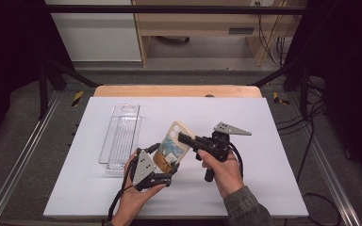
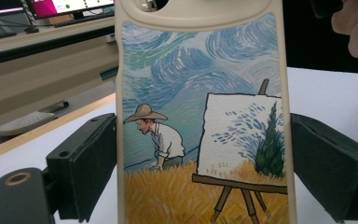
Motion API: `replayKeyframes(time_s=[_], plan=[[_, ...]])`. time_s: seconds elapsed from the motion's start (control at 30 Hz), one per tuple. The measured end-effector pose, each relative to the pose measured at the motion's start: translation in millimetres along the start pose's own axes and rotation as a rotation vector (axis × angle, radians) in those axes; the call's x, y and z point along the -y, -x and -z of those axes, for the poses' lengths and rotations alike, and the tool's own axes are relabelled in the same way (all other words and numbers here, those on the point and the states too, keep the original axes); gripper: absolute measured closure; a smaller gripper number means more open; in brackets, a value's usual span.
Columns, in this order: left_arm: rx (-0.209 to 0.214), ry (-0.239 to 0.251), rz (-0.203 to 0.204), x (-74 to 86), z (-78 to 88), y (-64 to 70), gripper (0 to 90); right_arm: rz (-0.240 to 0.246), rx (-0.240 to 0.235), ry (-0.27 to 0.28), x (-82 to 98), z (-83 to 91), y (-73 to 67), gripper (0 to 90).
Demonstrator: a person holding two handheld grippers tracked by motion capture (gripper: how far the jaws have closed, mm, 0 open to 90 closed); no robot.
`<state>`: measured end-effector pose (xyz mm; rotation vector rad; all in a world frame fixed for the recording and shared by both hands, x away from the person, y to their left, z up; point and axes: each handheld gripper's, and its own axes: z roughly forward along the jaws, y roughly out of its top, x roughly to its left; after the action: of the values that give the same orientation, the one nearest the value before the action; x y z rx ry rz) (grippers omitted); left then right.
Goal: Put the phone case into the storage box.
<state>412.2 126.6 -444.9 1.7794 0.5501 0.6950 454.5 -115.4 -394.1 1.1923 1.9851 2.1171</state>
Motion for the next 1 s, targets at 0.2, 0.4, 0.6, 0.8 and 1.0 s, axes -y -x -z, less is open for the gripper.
replayKeyframes(time_s=[0.2,0.4,0.6,0.8,1.0], plan=[[-0.002,0.006,0.003,0.1,0.5,-0.9,11.0,0.055,-0.019,-0.014,-2.3,-2.8,-10.1,85.0],[-0.003,0.009,0.003,0.1,0.5,-1.3,11.0,0.103,-0.015,-0.024,-4.1,-4.4,-16.6,85.2],[-0.01,0.015,0.002,0.5,0.4,-1.2,10.7,0.139,-0.004,-0.025,-4.1,-5.5,-21.6,85.4],[-0.01,0.018,0.005,1.0,0.1,-1.2,10.7,0.159,0.0,-0.033,-4.6,-6.3,-24.5,85.4],[-0.009,0.017,0.008,1.6,-0.3,-0.9,10.6,0.173,0.004,-0.037,-4.3,-6.9,-25.9,85.4]])
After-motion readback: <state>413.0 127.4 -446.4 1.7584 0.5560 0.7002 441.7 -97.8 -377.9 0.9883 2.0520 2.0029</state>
